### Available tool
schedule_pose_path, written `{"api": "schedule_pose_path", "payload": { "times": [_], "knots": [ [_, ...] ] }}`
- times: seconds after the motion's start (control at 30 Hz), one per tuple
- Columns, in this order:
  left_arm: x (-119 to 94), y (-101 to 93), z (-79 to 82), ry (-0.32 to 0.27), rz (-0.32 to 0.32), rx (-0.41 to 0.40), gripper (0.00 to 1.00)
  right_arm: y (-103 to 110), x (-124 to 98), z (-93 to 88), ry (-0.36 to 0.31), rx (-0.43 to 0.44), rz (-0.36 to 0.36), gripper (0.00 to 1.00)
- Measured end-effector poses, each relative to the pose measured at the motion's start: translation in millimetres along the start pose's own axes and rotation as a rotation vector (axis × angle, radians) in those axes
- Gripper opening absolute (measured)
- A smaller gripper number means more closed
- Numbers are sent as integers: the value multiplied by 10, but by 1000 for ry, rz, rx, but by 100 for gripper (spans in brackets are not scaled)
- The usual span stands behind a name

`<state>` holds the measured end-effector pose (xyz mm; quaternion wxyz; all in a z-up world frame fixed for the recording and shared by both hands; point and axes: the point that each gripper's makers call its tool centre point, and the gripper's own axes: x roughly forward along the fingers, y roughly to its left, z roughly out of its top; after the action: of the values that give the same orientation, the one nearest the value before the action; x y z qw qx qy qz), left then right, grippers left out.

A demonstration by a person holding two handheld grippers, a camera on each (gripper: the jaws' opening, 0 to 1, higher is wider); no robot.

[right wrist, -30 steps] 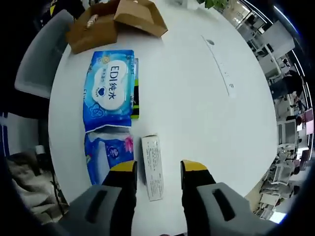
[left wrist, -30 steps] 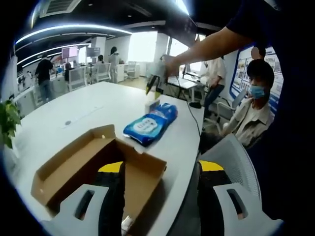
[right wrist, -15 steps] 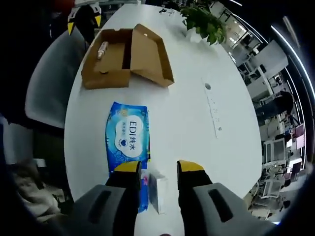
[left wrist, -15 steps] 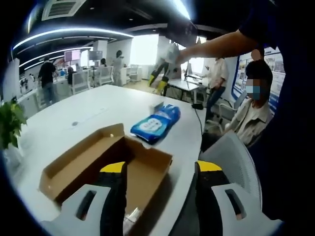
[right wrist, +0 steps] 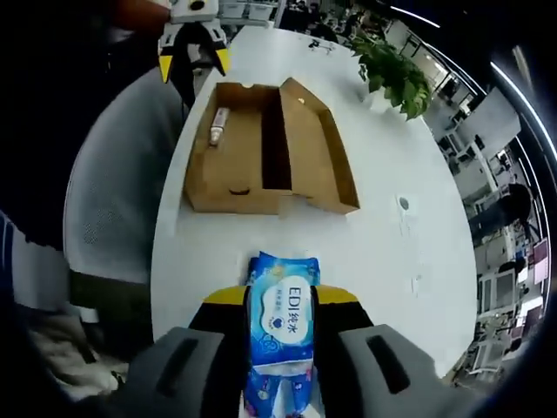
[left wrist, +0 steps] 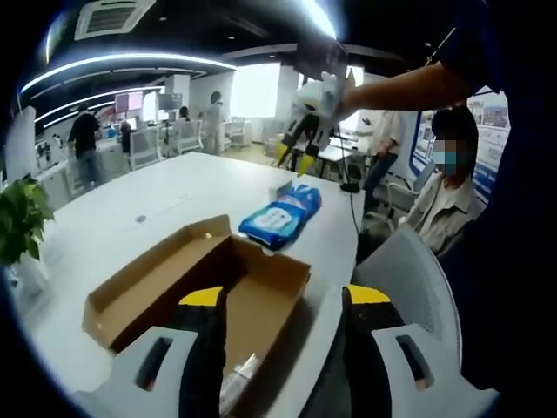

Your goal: Operate the shoe box by opening the lid, removing the specified soft item, and placing it in the target area until the item is outside and the box remains undamaged.

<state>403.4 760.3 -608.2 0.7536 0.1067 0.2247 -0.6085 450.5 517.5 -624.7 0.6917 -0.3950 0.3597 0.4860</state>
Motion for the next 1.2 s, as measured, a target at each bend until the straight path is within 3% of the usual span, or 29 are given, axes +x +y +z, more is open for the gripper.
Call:
{"api": "schedule_pose_path", "payload": {
  "times": [0.2, 0.5, 0.83, 1.2],
  "knots": [
    [-35, 38, -14, -4, 2, -2, 53, 123, 75, 141, -17, -5, 17, 24],
    [-72, 162, -35, -2, 14, -10, 52, 327, 253, 543, -86, -8, 50, 24],
    [-97, 313, -183, 43, 14, -8, 47, 589, 554, 987, -163, -15, 103, 22],
    [-139, 488, -292, 98, -17, 1, 40, 732, 816, 1400, -231, -3, 135, 21]
  ]
}}
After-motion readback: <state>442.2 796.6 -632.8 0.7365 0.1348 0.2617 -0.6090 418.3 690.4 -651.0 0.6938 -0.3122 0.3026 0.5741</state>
